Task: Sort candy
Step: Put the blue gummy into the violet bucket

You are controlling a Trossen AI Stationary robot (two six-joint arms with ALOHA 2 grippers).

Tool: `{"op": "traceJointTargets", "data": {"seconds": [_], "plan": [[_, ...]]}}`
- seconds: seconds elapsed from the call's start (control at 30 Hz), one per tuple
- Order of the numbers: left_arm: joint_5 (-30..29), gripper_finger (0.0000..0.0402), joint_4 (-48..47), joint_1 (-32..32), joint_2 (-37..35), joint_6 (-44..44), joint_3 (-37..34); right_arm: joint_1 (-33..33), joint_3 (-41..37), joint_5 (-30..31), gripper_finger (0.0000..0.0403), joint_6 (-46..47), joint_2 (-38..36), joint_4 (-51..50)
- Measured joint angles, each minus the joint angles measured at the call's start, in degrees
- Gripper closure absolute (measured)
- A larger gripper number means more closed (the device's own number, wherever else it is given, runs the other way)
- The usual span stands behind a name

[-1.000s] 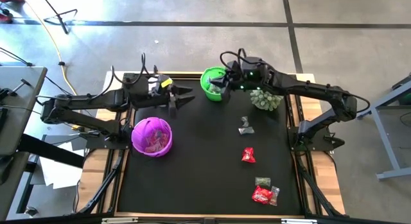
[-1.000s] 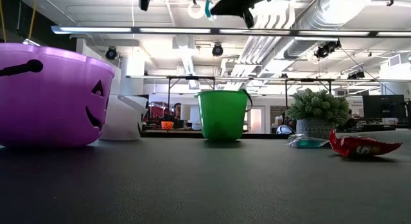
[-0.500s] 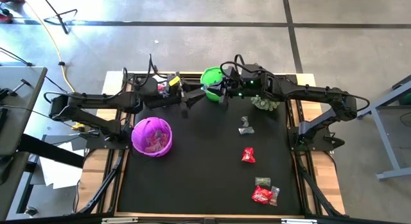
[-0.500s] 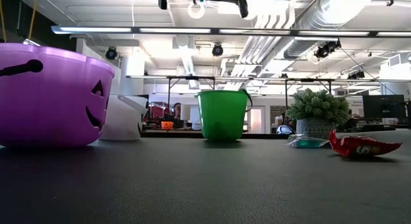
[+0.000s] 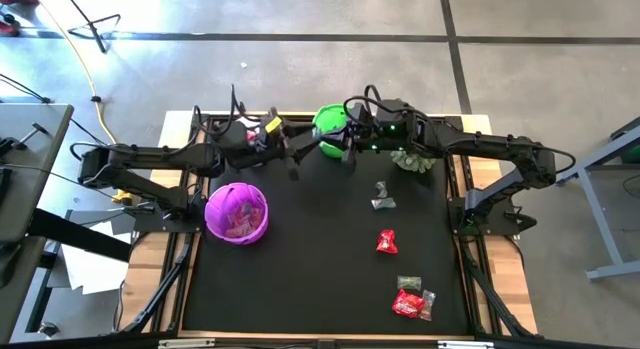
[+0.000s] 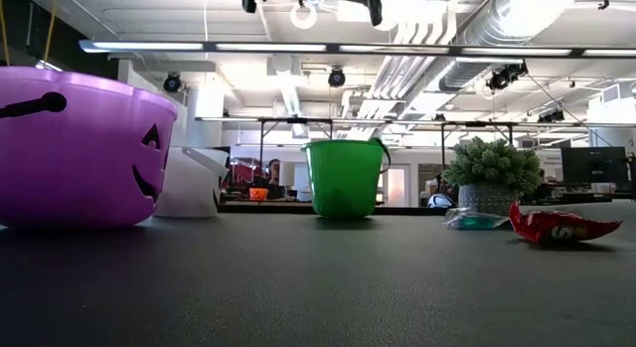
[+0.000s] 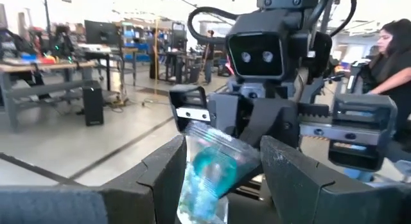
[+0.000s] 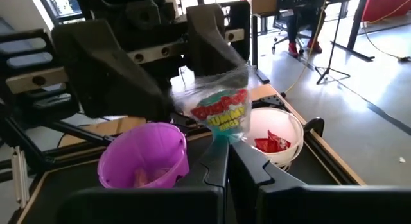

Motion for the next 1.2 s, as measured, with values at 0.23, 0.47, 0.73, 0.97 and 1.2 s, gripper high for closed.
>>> {"op": "traceJointTargets", "data": {"seconds": [0.23,0.47,0.73,0.97,1.2], "plan": [[-2.39,0.0216,-0.25,0.0,-0.05,1.09,0.0,0.0,0.0,-1.23,0.0403,-1.14,0.0,1.38],[-2.62,0.0217,-0.39,0.0,-0.05,1.09,0.0,-0.01,0.0,-1.45,0.0403,-1.87,0.0,2.07],[-2.69,0.0311,-0.4,0.0,-0.05,1.09,0.0,0.0,0.0,-1.55,0.0403,-2.01,0.0,3.22],[-2.82,0.0391,-0.4,0.0,-0.05,1.09,0.0,-0.02,0.0,-1.52,0.0402,-1.98,0.0,3.2],[-2.85,0.0398,-0.4,-0.04,-0.05,1.09,0.0,-0.15,0.0,-1.33,0.0352,-1.87,0.0,3.3]]}}
